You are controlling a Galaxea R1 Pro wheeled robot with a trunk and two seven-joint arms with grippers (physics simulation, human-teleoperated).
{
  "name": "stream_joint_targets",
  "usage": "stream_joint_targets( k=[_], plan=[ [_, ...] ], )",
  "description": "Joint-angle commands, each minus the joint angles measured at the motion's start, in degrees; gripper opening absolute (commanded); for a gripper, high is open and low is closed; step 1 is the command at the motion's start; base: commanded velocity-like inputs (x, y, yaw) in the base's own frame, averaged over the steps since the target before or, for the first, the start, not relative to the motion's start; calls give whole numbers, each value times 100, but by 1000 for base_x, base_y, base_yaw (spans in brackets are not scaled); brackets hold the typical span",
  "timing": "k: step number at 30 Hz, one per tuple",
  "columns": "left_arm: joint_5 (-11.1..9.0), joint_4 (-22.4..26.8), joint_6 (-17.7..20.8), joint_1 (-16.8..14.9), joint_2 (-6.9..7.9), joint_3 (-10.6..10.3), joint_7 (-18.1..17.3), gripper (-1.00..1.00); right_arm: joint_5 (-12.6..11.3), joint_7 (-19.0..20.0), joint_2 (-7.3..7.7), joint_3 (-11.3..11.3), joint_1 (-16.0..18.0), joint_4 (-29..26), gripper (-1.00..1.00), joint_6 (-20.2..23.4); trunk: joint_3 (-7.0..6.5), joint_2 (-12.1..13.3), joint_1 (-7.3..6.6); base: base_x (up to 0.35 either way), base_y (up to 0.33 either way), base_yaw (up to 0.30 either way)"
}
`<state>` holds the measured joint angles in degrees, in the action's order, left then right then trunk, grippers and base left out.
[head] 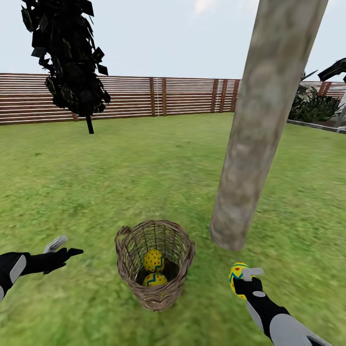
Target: Take the three Easter eggs out of the wicker basket on the lawn in the garden, then place them on the lawn next to a single tree (choose any tree) so that all three eggs are next to the same tree and none are left in the basket.
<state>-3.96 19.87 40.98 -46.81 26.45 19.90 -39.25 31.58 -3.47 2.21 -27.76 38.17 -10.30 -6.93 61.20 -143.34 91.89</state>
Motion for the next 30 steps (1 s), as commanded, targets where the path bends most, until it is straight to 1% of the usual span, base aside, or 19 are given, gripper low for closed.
stream_joint_targets(
  k=[1,4,6,9,30],
  plan=[
    [-30,-2,44,-3,0,15,5,100,59,-14,-1,-45,8,11,-100,-28,5,-2,2,316,0,0],
    [-26,-2,48,-3,0,14,5,100,59,-14,-9,-44,6,6,-100,-82,5,-2,2,217,0,0],
    [-26,-2,50,-3,-2,14,7,100,65,-18,-15,-39,6,6,-100,-464,5,-2,2,47,0,0],
    [-38,-1,57,-3,-6,21,12,100,75,-30,-26,-37,6,10,-100,-577,5,-2,2,6,0,0],
    [-52,-1,84,-3,-9,23,5,100,61,-40,-27,-37,12,2,-100,-546,470,-30,56,0,0,0]
  ],
)
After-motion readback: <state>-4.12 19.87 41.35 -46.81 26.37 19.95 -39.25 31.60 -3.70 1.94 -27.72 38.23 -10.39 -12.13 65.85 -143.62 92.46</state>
